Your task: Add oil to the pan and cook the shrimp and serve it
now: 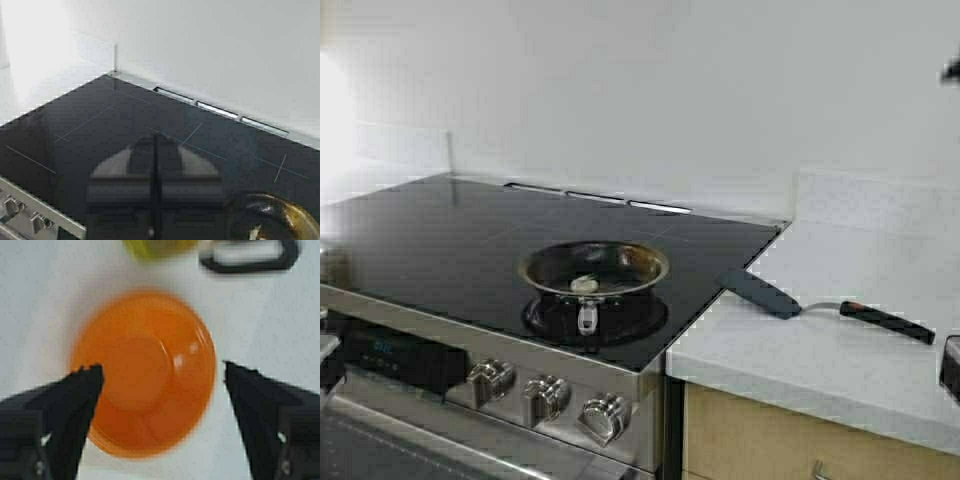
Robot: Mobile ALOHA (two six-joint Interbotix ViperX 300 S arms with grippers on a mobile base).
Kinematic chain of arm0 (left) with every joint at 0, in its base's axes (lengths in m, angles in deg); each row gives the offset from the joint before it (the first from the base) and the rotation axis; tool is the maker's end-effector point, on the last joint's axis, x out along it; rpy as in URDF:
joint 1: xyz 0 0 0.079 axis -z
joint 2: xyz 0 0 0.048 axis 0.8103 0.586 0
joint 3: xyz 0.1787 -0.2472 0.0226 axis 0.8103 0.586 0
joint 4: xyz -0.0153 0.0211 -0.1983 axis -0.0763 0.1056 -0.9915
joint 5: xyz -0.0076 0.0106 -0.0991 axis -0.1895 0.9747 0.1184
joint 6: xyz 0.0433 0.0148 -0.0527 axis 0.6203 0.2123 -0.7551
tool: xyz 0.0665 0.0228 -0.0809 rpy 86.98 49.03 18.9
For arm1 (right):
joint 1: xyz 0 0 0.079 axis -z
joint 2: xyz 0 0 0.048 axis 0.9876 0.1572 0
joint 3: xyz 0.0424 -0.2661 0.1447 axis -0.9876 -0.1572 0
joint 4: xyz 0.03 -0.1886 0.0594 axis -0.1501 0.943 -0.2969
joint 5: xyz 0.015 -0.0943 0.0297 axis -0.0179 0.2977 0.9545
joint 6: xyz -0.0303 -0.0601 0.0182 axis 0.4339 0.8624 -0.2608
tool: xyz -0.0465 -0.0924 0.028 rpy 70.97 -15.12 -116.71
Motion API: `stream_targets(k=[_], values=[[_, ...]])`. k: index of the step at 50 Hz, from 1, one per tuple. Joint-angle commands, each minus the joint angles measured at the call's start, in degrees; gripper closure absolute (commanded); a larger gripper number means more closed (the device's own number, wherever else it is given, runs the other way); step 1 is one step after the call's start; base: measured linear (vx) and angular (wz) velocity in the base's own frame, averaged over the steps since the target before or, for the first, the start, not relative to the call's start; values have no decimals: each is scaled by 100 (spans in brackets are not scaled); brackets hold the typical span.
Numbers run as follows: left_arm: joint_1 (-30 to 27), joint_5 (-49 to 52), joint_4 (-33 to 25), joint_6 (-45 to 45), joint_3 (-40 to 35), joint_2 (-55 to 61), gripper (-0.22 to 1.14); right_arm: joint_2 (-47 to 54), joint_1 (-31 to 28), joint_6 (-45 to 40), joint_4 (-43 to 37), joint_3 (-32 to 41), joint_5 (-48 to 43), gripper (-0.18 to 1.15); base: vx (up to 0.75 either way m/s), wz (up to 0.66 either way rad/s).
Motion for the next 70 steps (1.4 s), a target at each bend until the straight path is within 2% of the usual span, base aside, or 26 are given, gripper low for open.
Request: stream_targets(k=[1,6,11,15,23,26,34,48,58,70], values=[[-9,-35,0,-18,-70,53,89,-940,-44,-26,-958,-158,-800,-4,0,0],[-9,-26,0,-18,-70,53,89,-1424,-123,-79,-1310,-404,-1292,-1,0,0],[-9,-35,0,-18,-70,53,89,-1758,-272,-123,-1397,-571,-1503,13,0,0],[-9,-26,0,-18,-70,53,89,-1934,-396,-158,-1415,-668,-1503,33,0,0],[-9,-26,0,-18,-62,53,89,-2180,-668,-316,-1424,-940,-1529,87,0,0],[-9,-26,0,-18,-62,53,89,-2285,-800,-369,-1424,-1063,-1600,99,0,0],[-9,-35,0,-9,-79,53,89,-2593,-1239,-606,-1450,-1310,-1775,89,0,0],[-9,-35,0,-9,-79,53,89,-3085,-1907,-826,-1459,-2109,-2821,89,0,0],[-9,-35,0,-9,-70,26,89,-3217,-2426,-809,-1459,-2470,-2558,90,0,0],[-9,-26,0,-18,-70,-9,89,-3217,-2839,-791,-1327,-2637,-1564,89,0,0]])
